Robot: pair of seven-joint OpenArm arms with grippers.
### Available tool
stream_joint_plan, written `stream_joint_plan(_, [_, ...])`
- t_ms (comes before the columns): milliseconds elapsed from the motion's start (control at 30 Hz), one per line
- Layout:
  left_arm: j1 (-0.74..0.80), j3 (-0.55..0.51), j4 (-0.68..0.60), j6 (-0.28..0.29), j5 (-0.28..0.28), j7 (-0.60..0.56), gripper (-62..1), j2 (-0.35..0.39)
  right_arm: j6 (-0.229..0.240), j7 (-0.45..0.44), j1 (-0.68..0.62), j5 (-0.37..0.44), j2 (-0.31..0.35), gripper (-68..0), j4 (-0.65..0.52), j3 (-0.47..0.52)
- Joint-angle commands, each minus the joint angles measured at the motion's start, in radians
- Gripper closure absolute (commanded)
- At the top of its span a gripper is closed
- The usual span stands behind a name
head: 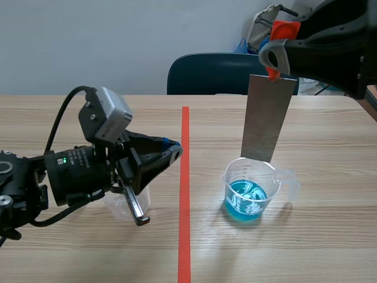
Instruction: Do the redox reaction experiment
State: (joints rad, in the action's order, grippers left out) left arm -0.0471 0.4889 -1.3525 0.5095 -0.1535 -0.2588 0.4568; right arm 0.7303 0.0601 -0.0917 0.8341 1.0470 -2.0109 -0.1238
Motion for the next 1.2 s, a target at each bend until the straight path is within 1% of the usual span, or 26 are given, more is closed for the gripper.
stream_joint_plan(0, [-0.006,0.016,-0.023,0.002,-0.010,-0.012,-1.7,-0.010,0.000,-0.018,0.020,0.007,0.005,-0.8,-0.004,0.014])
stream_joint_plan(233, [-0.029,0.083,-0.023,0.002,-0.010,-0.013,-1.7,-0.030,0.000,-0.018,0.020,0.007,0.006,-0.8,-0.004,0.014])
stream_joint_plan(433, [-0.055,0.138,-0.023,-0.005,-0.011,-0.013,-1.6,-0.030,0.000,-0.018,0.020,0.007,0.006,-0.8,-0.004,0.014])
stream_joint_plan(600, [-0.068,0.167,-0.023,-0.019,-0.023,-0.013,-1.6,-0.029,0.000,-0.018,0.020,0.007,0.006,-0.8,-0.004,0.014])
stream_joint_plan(733, [-0.073,0.190,-0.023,-0.031,-0.055,-0.013,-1.6,-0.030,0.000,-0.018,0.020,0.007,0.006,-0.8,-0.004,0.014])
stream_joint_plan(800, [-0.072,0.199,-0.023,-0.058,-0.071,-0.013,-1.6,-0.030,0.000,-0.018,0.020,0.007,0.006,-0.8,-0.004,0.014])
stream_joint_plan(1000, [-0.072,0.227,-0.023,-0.145,-0.076,-0.012,-1.6,-0.030,0.000,-0.018,0.020,0.007,0.006,-0.8,-0.004,0.014])
stream_joint_plan(1067, [-0.072,0.233,-0.023,-0.157,-0.092,-0.006,-1.6,-0.029,0.000,-0.018,0.020,0.007,0.006,-0.8,-0.004,0.014])
stream_joint_plan(1167, [-0.072,0.243,-0.023,-0.157,-0.098,-0.006,-1.6,-0.030,0.000,-0.018,0.020,0.007,0.006,-0.8,-0.004,0.014])
